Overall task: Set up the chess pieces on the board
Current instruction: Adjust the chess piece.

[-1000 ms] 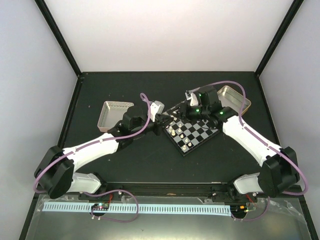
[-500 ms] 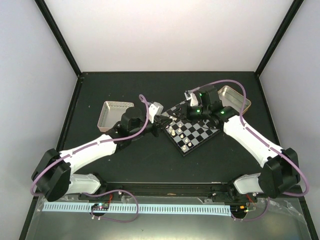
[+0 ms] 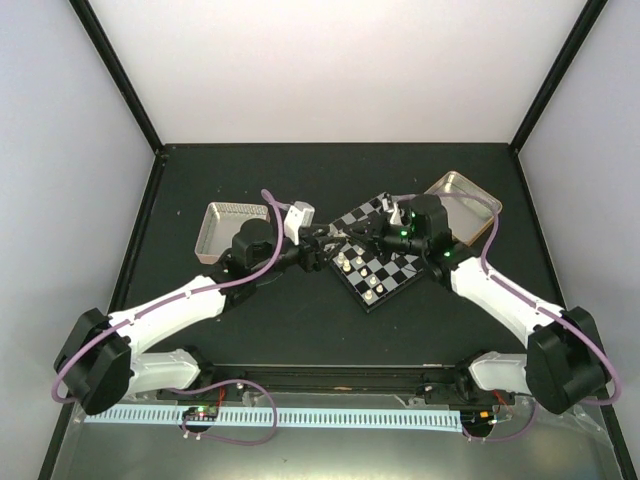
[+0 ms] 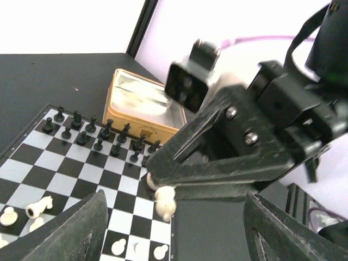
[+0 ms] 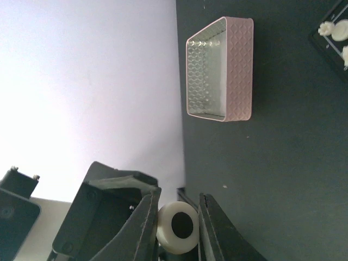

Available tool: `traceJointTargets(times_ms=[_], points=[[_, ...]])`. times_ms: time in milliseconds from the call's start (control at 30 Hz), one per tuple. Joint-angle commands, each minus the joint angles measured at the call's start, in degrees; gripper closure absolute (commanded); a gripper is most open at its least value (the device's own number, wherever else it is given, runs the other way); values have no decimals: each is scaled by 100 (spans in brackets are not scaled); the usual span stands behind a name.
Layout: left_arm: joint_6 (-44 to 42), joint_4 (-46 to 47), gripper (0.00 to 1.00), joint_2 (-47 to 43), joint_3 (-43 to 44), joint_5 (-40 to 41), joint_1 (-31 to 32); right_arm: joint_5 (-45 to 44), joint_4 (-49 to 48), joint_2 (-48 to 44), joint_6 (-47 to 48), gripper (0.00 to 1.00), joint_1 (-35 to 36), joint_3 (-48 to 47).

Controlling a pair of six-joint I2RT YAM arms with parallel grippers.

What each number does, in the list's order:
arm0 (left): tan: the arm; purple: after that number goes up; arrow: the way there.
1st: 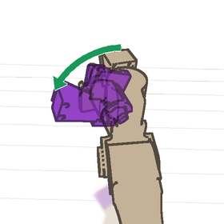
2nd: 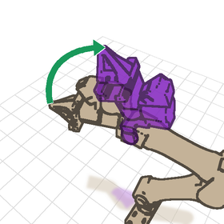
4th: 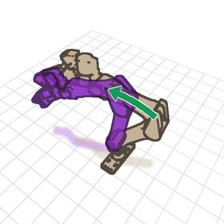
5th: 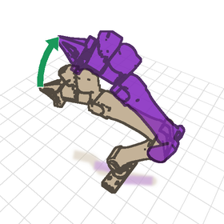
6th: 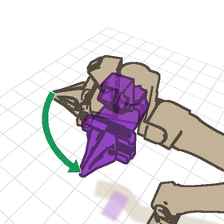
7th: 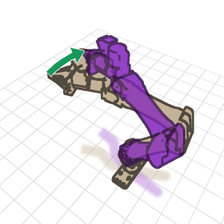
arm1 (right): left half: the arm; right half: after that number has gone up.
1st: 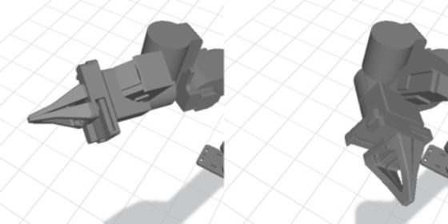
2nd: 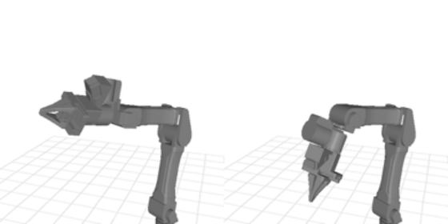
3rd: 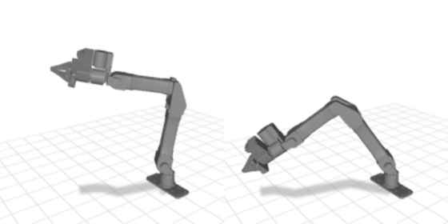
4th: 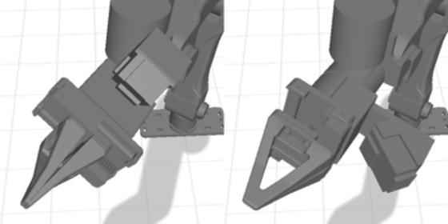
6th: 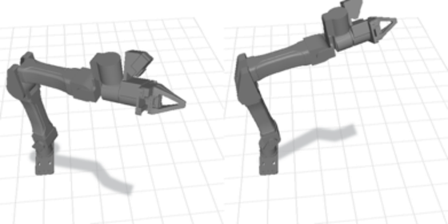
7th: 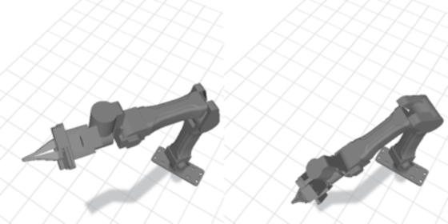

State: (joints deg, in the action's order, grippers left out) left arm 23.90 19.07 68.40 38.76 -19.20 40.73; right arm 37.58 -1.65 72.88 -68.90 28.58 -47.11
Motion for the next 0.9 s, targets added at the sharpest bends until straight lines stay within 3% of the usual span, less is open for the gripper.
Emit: traceJointTargets(times_ms=[0, 233, 433, 533, 867], points=[[543, 673, 30, -57, -26, -34, -15, -8, -1713, -112, -1804, 89, -14, 417], [774, 711, 32, 73, 114, -64, -21, 74, -2608, -25, -2694, 89, -19, 794], [737, 763, 50, 226, 154, -214, -14, 185, -2813, 54, -2890, 89, -16, 876], [666, 792, 55, 297, 213, -296, -18, 232, -2806, 67, -2871, 89, -11, 879], [320, 1080, 56, 367, 307, -205, -20, 328, -2768, 95, -2830, 89, -12, 947]])
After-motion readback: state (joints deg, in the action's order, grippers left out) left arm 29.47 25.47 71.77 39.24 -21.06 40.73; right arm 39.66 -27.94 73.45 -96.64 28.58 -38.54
